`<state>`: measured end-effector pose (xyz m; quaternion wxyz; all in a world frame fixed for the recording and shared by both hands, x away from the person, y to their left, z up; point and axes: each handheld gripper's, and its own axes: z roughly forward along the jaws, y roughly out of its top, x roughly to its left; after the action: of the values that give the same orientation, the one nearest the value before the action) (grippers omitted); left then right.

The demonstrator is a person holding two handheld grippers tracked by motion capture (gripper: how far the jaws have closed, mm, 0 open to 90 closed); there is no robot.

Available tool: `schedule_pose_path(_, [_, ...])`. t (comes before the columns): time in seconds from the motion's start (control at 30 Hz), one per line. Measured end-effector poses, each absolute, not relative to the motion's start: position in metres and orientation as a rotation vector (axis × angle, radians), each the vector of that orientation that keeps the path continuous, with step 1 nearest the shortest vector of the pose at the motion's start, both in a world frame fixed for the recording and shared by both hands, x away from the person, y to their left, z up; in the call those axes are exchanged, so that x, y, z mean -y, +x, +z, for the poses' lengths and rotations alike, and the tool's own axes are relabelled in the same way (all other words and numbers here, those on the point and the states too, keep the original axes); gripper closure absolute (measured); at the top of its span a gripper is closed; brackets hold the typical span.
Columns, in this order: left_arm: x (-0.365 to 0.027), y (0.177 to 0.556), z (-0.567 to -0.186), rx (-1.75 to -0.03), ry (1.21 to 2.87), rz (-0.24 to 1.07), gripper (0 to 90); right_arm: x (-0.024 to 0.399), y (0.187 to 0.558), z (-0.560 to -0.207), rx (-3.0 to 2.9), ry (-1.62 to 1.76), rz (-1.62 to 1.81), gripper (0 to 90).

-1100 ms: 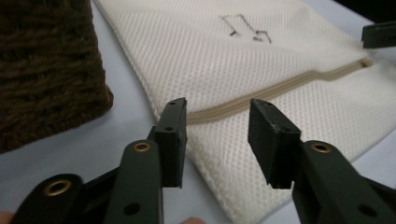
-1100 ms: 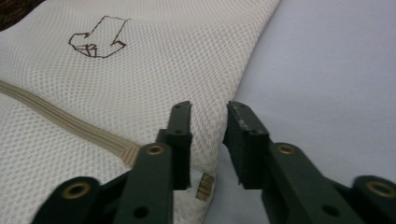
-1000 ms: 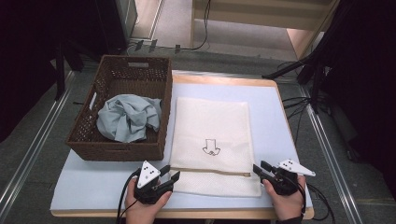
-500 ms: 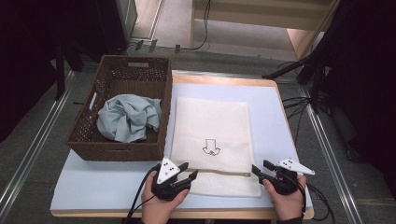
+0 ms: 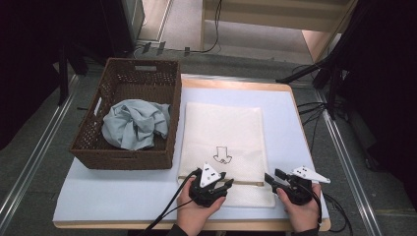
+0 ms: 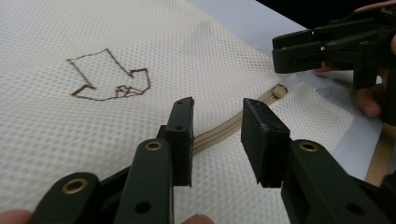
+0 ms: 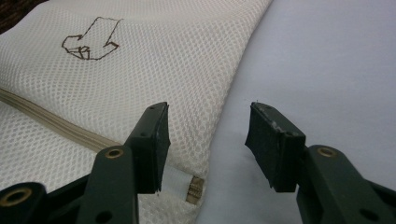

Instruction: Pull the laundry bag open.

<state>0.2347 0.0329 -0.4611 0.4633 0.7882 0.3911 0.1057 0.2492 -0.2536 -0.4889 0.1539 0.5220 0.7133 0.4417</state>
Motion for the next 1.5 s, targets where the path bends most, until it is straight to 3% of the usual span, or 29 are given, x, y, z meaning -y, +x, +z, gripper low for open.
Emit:
schedule_pose_path(0.33, [-0.007,0.248,-0.469,-0.984,1.978,0.228,76.7,0.255,0.253,-0.49,-2.062,1.555,1.264,54.5])
schedule_pose_path(1.0, [0.033,0.244,-0.483,-0.909,2.087,0.105,76.7,0.265,0.233,-0.491,-2.076,1.624,1.312,54.2])
schedule_pose_path(1.5, [0.033,0.246,-0.484,-0.913,2.088,0.074,79.2,0.258,0.23,-0.493,-2.02,1.699,1.416,68.1])
